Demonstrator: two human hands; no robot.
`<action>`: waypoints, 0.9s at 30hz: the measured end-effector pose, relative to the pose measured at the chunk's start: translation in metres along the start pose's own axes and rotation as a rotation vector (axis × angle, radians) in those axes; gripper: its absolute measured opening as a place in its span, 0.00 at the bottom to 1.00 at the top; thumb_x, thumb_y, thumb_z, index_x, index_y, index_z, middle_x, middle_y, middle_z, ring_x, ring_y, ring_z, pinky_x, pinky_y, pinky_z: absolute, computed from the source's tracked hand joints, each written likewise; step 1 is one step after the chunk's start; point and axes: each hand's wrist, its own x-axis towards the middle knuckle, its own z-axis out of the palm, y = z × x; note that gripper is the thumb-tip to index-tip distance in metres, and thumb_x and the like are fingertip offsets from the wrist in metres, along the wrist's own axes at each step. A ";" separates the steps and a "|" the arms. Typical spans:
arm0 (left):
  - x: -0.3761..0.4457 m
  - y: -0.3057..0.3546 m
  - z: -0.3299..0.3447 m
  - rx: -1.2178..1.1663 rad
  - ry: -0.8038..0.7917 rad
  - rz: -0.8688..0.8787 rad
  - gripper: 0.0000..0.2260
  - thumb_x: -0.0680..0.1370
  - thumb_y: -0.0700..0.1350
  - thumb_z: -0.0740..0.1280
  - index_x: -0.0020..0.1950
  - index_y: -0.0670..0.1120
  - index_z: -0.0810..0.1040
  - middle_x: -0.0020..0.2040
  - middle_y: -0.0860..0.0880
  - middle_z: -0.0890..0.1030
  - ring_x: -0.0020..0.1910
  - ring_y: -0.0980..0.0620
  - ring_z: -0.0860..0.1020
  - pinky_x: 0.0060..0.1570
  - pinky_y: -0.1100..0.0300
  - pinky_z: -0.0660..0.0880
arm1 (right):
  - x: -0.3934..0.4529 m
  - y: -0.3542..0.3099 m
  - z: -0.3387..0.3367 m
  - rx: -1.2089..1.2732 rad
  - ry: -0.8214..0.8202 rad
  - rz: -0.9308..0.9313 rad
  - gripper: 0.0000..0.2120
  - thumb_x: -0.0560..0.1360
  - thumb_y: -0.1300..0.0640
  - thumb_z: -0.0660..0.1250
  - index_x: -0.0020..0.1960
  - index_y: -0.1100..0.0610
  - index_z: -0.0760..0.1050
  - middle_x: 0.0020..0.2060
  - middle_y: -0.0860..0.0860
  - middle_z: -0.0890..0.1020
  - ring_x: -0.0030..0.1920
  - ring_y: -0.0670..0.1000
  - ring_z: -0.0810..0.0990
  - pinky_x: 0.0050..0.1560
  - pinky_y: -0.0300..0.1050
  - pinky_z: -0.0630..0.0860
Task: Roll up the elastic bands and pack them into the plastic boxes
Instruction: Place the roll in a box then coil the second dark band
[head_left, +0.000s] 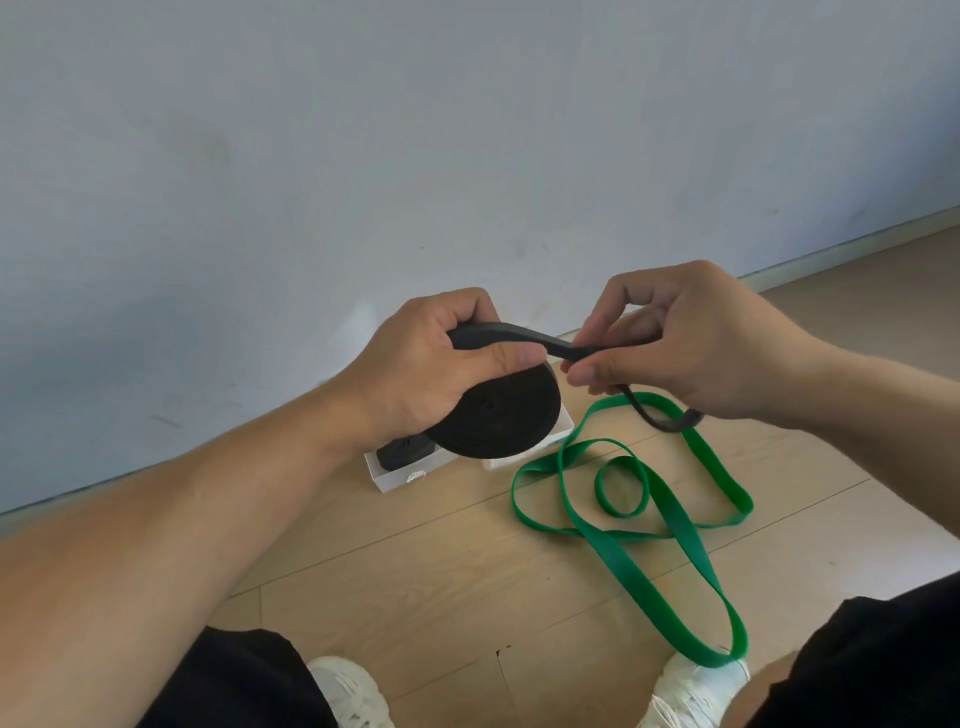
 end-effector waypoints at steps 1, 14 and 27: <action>0.000 -0.001 -0.001 -0.015 0.003 0.001 0.20 0.69 0.60 0.77 0.39 0.44 0.77 0.33 0.51 0.76 0.35 0.53 0.74 0.39 0.56 0.70 | -0.001 0.001 0.003 0.029 0.008 -0.003 0.09 0.68 0.59 0.80 0.43 0.57 0.81 0.35 0.50 0.88 0.33 0.44 0.85 0.32 0.27 0.74; -0.007 0.006 0.013 -0.266 0.162 -0.057 0.14 0.72 0.55 0.77 0.37 0.48 0.78 0.33 0.53 0.80 0.35 0.53 0.79 0.38 0.54 0.77 | -0.007 0.002 0.018 0.112 0.134 -0.004 0.12 0.69 0.56 0.79 0.45 0.57 0.77 0.36 0.47 0.88 0.40 0.52 0.88 0.41 0.45 0.81; -0.004 0.024 0.026 -0.674 0.488 -0.306 0.15 0.74 0.55 0.76 0.37 0.47 0.77 0.38 0.47 0.84 0.41 0.45 0.83 0.53 0.36 0.82 | 0.006 0.009 0.038 0.734 0.308 0.023 0.10 0.66 0.59 0.77 0.46 0.56 0.82 0.40 0.54 0.89 0.38 0.50 0.86 0.41 0.42 0.83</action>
